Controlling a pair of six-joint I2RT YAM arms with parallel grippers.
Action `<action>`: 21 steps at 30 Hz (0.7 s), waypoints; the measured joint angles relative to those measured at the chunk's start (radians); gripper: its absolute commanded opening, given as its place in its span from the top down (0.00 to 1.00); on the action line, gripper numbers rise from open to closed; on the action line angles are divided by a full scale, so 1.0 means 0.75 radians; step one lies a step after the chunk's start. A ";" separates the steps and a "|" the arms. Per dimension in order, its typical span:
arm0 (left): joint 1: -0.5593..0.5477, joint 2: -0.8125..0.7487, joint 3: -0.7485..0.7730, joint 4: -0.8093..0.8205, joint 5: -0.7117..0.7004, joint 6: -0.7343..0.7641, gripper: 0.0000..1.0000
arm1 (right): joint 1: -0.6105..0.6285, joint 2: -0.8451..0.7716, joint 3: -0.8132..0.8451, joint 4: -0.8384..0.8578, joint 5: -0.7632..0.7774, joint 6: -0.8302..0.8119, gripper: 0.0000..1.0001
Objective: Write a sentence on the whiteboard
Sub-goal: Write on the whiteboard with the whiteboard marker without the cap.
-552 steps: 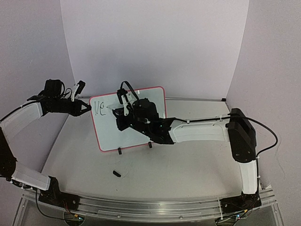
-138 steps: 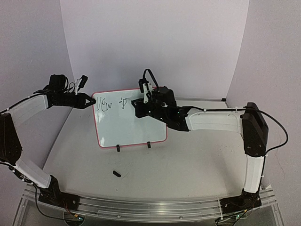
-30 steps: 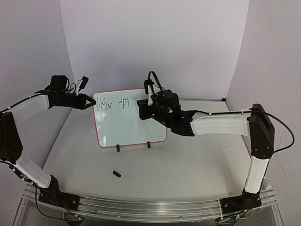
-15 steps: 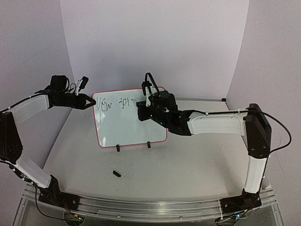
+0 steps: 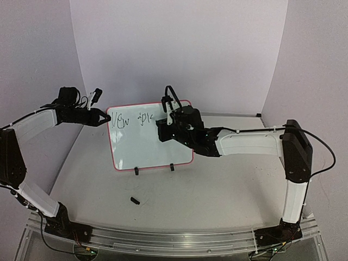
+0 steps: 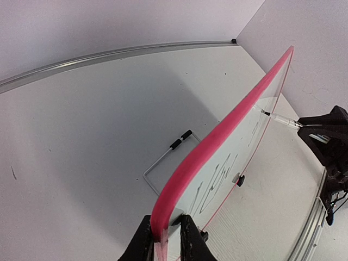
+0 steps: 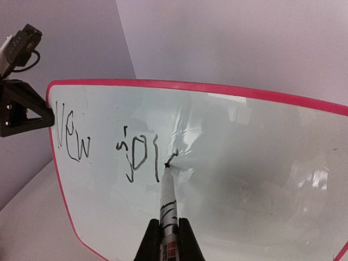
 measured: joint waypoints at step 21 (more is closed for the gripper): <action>0.000 0.001 0.000 0.002 0.000 0.000 0.85 | 0.021 0.047 -0.001 -0.041 -0.135 0.030 1.00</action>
